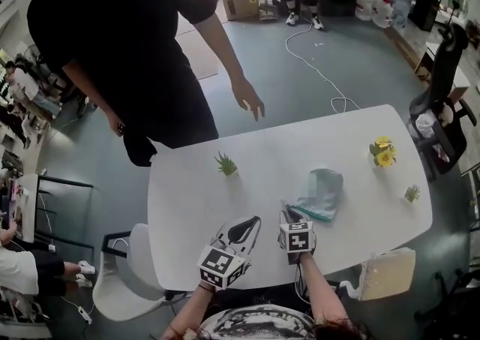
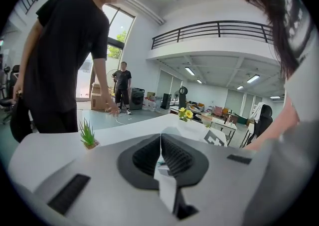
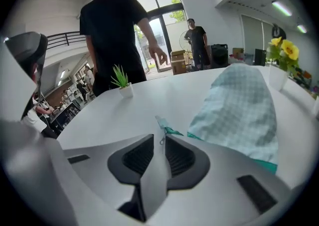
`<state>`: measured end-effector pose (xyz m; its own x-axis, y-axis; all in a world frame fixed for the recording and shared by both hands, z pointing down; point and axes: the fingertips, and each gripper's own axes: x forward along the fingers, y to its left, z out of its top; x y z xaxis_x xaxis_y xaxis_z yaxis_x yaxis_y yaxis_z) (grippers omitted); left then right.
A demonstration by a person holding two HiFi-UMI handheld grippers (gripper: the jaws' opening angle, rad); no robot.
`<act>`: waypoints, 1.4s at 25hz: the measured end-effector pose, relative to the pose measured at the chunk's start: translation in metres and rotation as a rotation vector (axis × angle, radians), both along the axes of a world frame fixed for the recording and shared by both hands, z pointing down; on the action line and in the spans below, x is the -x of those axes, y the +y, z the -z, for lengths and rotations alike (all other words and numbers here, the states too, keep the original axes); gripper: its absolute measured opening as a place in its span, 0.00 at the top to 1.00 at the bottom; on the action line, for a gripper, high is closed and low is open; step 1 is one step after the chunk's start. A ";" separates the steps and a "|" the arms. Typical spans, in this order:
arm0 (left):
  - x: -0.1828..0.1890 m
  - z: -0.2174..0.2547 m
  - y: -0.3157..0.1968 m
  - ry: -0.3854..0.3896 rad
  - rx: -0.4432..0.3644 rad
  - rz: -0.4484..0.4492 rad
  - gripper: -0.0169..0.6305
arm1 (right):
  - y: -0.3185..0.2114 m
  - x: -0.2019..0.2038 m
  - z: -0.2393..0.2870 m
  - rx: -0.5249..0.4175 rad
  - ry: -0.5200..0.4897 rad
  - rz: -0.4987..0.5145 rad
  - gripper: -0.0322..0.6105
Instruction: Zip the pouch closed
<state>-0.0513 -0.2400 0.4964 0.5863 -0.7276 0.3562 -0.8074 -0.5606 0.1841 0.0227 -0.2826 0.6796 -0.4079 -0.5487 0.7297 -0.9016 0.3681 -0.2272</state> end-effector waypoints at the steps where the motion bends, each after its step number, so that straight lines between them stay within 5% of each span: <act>1: 0.002 -0.001 -0.002 -0.002 0.002 0.001 0.95 | -0.001 0.001 -0.002 0.005 0.015 0.003 0.84; 5: 0.006 -0.007 -0.009 -0.002 0.010 0.005 0.95 | -0.007 -0.003 -0.005 -0.003 0.087 -0.016 0.91; 11: 0.008 -0.017 -0.012 -0.010 0.030 -0.001 0.95 | -0.005 -0.008 -0.011 0.027 0.040 -0.042 0.95; 17: 0.001 -0.040 -0.016 -0.056 0.064 -0.047 0.95 | 0.012 -0.012 -0.001 0.038 -0.030 0.035 0.95; 25: -0.040 -0.088 -0.004 -0.121 0.130 -0.233 0.94 | 0.051 -0.028 0.022 0.065 -0.113 0.172 0.95; 28: -0.058 -0.106 0.005 -0.135 0.164 -0.345 0.71 | 0.063 -0.031 0.023 0.074 -0.102 0.208 0.95; 35: -0.087 -0.135 0.020 -0.211 0.186 -0.504 0.72 | 0.084 -0.039 0.028 0.088 -0.067 0.264 0.95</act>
<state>0.0354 -0.2204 0.6311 0.7465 -0.2907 0.5985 -0.4788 -0.8593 0.1798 0.0621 -0.1984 0.6515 -0.5774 -0.3529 0.7363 -0.7590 0.5645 -0.3246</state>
